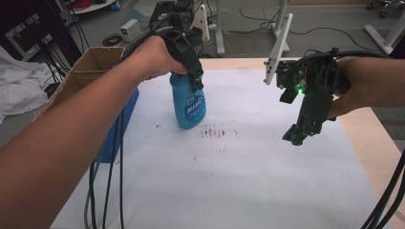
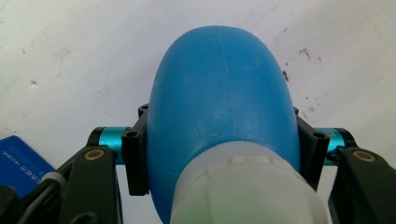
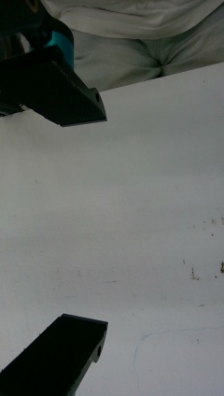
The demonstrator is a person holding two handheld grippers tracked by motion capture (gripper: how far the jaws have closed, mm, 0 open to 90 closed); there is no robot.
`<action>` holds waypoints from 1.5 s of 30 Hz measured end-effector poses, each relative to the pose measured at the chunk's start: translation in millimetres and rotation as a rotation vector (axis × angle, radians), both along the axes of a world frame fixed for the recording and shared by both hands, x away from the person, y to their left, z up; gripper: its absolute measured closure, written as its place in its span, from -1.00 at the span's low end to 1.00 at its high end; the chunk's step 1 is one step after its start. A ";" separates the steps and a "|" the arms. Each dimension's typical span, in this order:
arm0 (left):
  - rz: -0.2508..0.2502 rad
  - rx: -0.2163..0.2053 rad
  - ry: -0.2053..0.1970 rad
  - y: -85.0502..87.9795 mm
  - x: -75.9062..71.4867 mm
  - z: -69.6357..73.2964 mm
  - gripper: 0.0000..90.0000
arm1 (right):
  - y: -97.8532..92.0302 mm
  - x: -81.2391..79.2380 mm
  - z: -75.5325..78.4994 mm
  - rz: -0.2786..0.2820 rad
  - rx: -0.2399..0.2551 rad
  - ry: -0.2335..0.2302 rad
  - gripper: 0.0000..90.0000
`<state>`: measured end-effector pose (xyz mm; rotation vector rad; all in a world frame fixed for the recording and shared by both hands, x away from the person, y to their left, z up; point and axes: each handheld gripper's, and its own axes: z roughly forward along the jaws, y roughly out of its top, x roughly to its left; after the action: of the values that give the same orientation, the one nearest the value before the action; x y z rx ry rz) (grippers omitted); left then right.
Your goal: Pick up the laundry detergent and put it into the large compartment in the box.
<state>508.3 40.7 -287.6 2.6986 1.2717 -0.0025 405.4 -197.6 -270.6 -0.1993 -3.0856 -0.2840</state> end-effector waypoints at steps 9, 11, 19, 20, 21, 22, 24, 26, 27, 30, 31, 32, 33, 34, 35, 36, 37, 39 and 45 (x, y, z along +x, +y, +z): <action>-0.095 -0.020 -0.023 12.3 -14.4 48.5 -0.16 | -2.8 0.9 0.1 0.001 0.013 -0.009 -0.97; -0.113 -0.024 -0.032 17.2 -19.5 62.4 -0.16 | -3.1 0.7 0.6 -0.002 0.012 -0.009 -0.97; -0.198 0.034 -0.075 35.7 -47.6 115.5 -0.16 | -0.4 -2.2 1.9 0.002 0.007 -0.004 -0.97; -0.201 0.034 -0.079 39.1 -51.0 121.2 -0.16 | 0.0 -2.2 2.1 0.008 0.005 -0.008 -0.97; -0.212 0.034 -0.078 42.9 -53.9 127.1 -0.16 | 0.4 -2.6 1.9 0.005 0.010 -0.012 -0.97; -0.215 0.032 -0.078 46.7 -57.0 132.8 -0.16 | 0.7 -2.8 2.1 0.008 0.011 -0.012 -0.97; -0.234 0.019 -0.087 55.1 -63.3 143.7 -0.16 | 1.3 -3.9 3.1 0.002 0.004 -0.010 -0.97; -0.262 0.010 -0.086 63.9 -69.5 152.7 -0.16 | 1.7 -4.3 3.3 0.003 0.007 -0.013 -0.97; -0.266 0.002 -0.086 68.3 -72.6 156.3 -0.16 | 1.8 -4.7 3.3 0.002 0.011 -0.013 -0.97; -0.287 -0.015 -0.086 81.2 -80.8 166.7 -0.16 | 2.4 -4.6 3.7 0.010 0.015 -0.016 -0.97; -0.292 -0.019 -0.087 84.9 -83.6 169.4 -0.16 | 2.8 -4.8 3.9 0.011 0.014 -0.015 -0.97; -0.300 -0.020 -0.089 88.7 -86.2 172.1 -0.16 | 3.1 -4.9 3.9 0.011 0.013 -0.017 -0.97; -0.307 -0.023 -0.089 93.9 -88.6 175.5 -0.16 | 3.4 -4.9 3.8 0.016 0.015 -0.020 -0.97; -0.310 -0.025 -0.087 97.0 -89.8 177.5 -0.16 | 3.9 -5.4 4.4 0.014 0.009 -0.015 -0.97; -0.310 -0.032 -0.088 100.8 -91.4 179.7 -0.16 | 4.3 -5.5 4.1 0.013 0.013 -0.018 -0.97; -0.310 -0.036 -0.093 104.5 -93.0 182.2 -0.16 | 4.5 -5.7 4.2 0.013 0.014 -0.017 -0.97; -0.315 -0.037 -0.097 108.0 -94.4 184.4 -0.16 | 4.8 -5.6 4.6 0.017 0.010 -0.018 -0.97; -0.314 -0.035 -0.103 111.4 -95.8 186.3 -0.16 | 5.1 -6.1 4.7 0.012 0.012 -0.016 -0.97; -0.302 0.020 -0.145 132.1 -105.4 194.1 -0.16 | 4.6 -4.9 4.1 0.014 0.014 -0.017 -0.97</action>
<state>402.9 172.8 -93.5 2.8199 0.8206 0.1674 400.5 -193.1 -266.5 -0.1755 -3.0998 -0.3090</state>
